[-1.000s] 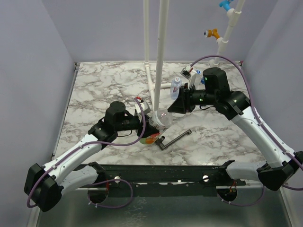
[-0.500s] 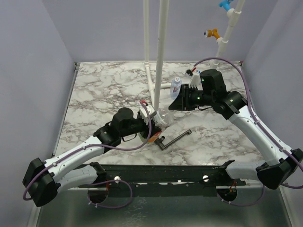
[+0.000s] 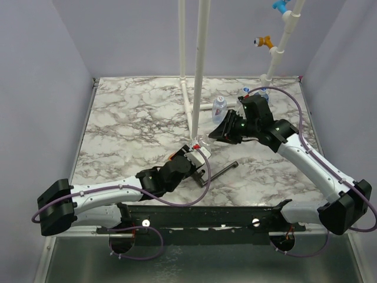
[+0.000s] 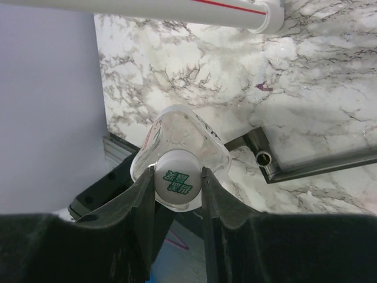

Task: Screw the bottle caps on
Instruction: Screw the bottle cap onto the plastic bottle.

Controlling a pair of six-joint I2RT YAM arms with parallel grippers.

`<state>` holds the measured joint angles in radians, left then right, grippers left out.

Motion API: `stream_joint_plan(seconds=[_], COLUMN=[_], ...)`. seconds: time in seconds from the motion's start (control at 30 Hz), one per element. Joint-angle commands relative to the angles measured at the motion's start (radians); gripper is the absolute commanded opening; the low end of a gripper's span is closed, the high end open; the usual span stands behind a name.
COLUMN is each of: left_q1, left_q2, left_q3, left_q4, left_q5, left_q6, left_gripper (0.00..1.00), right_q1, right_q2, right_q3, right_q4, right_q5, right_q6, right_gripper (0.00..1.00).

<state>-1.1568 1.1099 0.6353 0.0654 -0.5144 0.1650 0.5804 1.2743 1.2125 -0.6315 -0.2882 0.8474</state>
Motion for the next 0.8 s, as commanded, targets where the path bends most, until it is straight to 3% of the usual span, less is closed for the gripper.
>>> stream_joint_plan(seconds=[0.0, 0.1, 0.17, 0.3, 0.5, 0.77], left_q1=[-0.046, -0.046, -0.041, 0.019, 0.114, 0.344], left_q2=[0.007, 0.001, -0.008, -0.061, -0.094, -0.182], left_q3=[0.026, 0.003, -0.015, -0.012, 0.020, 0.032], left_q4=[0.307, 0.312, 0.310, 0.182, 0.008, -0.123], left_q5=[-0.159, -0.149, -0.126, 0.021, 0.277, 0.937], left_q6=[0.113, 0.142, 0.155, 0.073, 0.016, -0.083], left_gripper=[0.00, 0.00, 0.00, 0.00, 0.00, 0.00], right_q1=[0.039, 0.039, 0.039, 0.039, 0.039, 0.039], right_q2=[0.038, 0.040, 0.038, -0.006, -0.097, -0.145], right_q3=[-0.047, -0.026, 0.005, 0.083, 0.128, 0.095], right_q4=[0.030, 0.053, 0.050, 0.016, 0.037, 0.070], right_q5=[-0.033, -0.012, 0.018, 0.126, 0.203, -0.061], right_q6=[0.114, 0.128, 0.125, 0.074, -0.119, -0.453], right_gripper=[0.17, 0.25, 0.41, 0.97, 1.00, 1.00])
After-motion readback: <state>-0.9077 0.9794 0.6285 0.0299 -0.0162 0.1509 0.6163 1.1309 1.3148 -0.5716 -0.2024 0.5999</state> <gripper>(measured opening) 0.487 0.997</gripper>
